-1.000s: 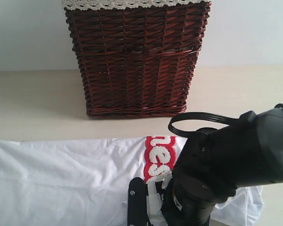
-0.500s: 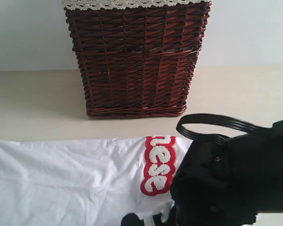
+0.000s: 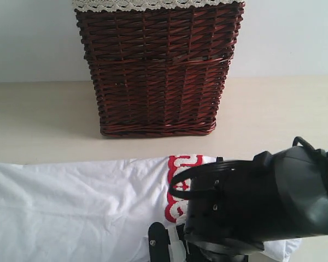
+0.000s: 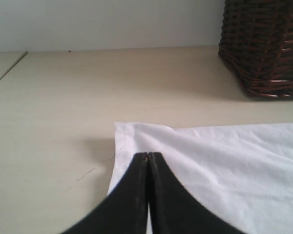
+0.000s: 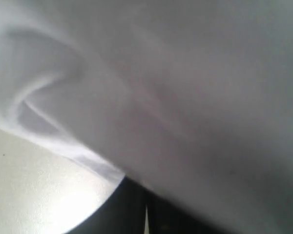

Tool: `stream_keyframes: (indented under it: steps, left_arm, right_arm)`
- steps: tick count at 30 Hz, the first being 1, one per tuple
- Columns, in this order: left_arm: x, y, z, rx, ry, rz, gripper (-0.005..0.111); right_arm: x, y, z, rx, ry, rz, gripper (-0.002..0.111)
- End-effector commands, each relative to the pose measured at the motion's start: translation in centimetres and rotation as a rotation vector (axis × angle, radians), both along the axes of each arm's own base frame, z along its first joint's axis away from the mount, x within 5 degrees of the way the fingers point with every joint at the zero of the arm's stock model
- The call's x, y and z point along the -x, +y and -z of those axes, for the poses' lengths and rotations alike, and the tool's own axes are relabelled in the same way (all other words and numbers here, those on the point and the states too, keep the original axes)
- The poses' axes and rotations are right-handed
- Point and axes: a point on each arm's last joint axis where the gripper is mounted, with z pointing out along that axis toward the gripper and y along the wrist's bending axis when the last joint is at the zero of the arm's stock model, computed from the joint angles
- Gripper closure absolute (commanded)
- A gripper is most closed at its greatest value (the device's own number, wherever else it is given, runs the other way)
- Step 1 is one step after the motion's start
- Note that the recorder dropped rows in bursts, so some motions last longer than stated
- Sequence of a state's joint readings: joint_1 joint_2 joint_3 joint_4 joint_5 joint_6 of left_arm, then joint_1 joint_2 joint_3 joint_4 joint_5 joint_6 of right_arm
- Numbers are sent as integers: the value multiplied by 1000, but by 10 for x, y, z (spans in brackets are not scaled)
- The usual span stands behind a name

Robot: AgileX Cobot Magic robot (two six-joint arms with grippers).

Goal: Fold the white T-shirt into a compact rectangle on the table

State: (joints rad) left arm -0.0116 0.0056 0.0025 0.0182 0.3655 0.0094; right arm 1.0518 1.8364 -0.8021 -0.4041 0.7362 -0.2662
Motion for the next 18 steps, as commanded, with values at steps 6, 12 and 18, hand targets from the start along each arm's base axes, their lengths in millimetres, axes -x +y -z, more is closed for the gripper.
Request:
stream_keyframes:
  steps: [6, 12, 18]
  left_arm:
    - [0, 0, -2, -5, -16, -4, 107]
    - [0, 0, -2, -5, -16, -4, 107]
    - [0, 0, -2, -5, -16, -4, 107]
  right_arm:
    - [39, 4, 12, -64, 443, 23, 108]
    - [51, 3, -5, -87, 574, -3, 108]
    - [60, 1, -38, -170, 613, -66, 108]
